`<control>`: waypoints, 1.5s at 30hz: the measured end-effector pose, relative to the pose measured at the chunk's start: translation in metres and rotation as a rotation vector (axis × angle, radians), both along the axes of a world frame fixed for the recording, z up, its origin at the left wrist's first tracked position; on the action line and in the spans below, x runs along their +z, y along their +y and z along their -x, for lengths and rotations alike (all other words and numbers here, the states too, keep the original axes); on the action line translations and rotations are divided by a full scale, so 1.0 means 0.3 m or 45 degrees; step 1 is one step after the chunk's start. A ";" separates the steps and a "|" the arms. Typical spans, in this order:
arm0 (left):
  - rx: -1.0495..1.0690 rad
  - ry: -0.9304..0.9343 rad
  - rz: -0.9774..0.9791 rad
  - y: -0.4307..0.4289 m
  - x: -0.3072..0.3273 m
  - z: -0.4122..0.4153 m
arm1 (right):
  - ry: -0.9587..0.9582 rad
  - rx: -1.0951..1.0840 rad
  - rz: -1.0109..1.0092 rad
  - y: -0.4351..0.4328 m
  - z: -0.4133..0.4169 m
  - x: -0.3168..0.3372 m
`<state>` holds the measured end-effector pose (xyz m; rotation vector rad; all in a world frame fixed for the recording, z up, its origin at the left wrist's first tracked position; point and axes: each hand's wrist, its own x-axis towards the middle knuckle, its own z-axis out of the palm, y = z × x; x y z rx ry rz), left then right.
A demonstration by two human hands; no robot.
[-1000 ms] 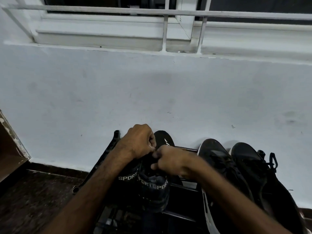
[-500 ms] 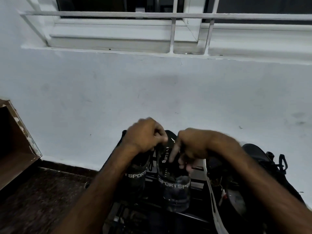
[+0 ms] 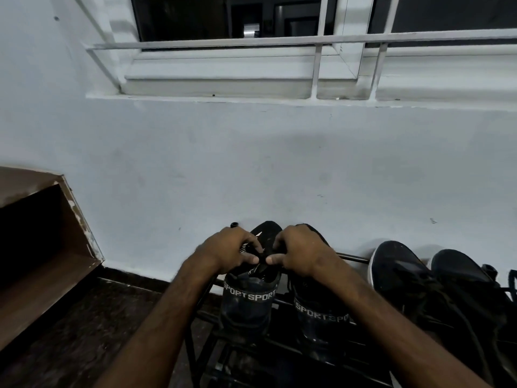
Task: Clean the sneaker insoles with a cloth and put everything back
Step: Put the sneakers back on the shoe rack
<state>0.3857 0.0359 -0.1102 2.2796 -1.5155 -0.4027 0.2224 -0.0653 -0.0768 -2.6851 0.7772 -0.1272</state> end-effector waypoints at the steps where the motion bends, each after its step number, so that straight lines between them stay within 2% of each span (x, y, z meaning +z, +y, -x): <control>1: 0.048 -0.057 0.010 0.002 0.006 0.001 | -0.002 -0.021 0.064 0.010 -0.001 0.008; 4: 0.084 -0.159 0.107 0.008 0.017 0.019 | -0.004 -0.065 0.190 0.043 0.004 0.032; 7: 0.062 -0.085 0.149 0.025 0.059 0.023 | -0.069 -0.160 0.062 0.039 0.011 0.041; 10: 0.065 0.110 0.163 0.048 0.124 0.038 | -0.213 -0.223 -0.262 0.012 0.011 0.040; 13: 0.124 0.364 0.208 0.061 0.167 0.069 | -0.524 -0.311 -0.892 0.014 0.003 0.046; 14: 0.172 0.457 0.250 0.061 0.169 0.078 | -0.557 -0.331 -1.065 0.015 0.002 0.053; 17: 0.312 0.715 0.406 0.053 0.159 0.104 | -0.398 -0.326 -1.403 0.023 0.005 0.070; 21: 0.290 0.809 0.413 0.045 0.148 0.140 | -0.386 -0.331 -1.677 0.014 -0.004 0.066; 26: 0.157 0.707 0.249 0.057 0.150 0.152 | -0.459 -0.366 -1.568 0.013 -0.014 0.041; 29: 0.145 0.624 0.314 0.077 0.160 0.117 | -0.553 -0.424 -1.497 -0.008 -0.011 0.043; 31: 0.132 0.395 0.327 0.082 0.155 0.099 | -0.608 -0.453 -1.470 -0.016 -0.003 0.049; 34: 0.067 0.079 -0.009 0.076 0.120 0.112 | -0.697 -0.512 -1.454 -0.021 0.006 0.061; 36: 0.064 -0.024 -0.136 0.057 0.086 0.110 | -0.873 -0.577 -1.611 -0.017 -0.013 0.060; 39: 0.170 -0.127 0.041 0.046 0.081 0.099 | -1.158 -0.621 -1.953 0.030 -0.057 0.043; 41: 0.249 -0.157 0.198 0.052 0.095 0.096 | -1.209 -0.531 -2.042 0.073 -0.067 0.014; 42: 0.289 -0.144 0.260 0.056 0.102 0.094 | -1.176 -0.449 -1.968 0.087 -0.062 0.000; 43: 0.323 -0.121 0.294 0.062 0.106 0.090 | -1.094 -0.329 -1.760 0.095 -0.053 -0.009; 45: 0.333 -0.073 0.294 0.068 0.103 0.079 | -0.835 -0.025 -1.098 0.079 -0.033 -0.016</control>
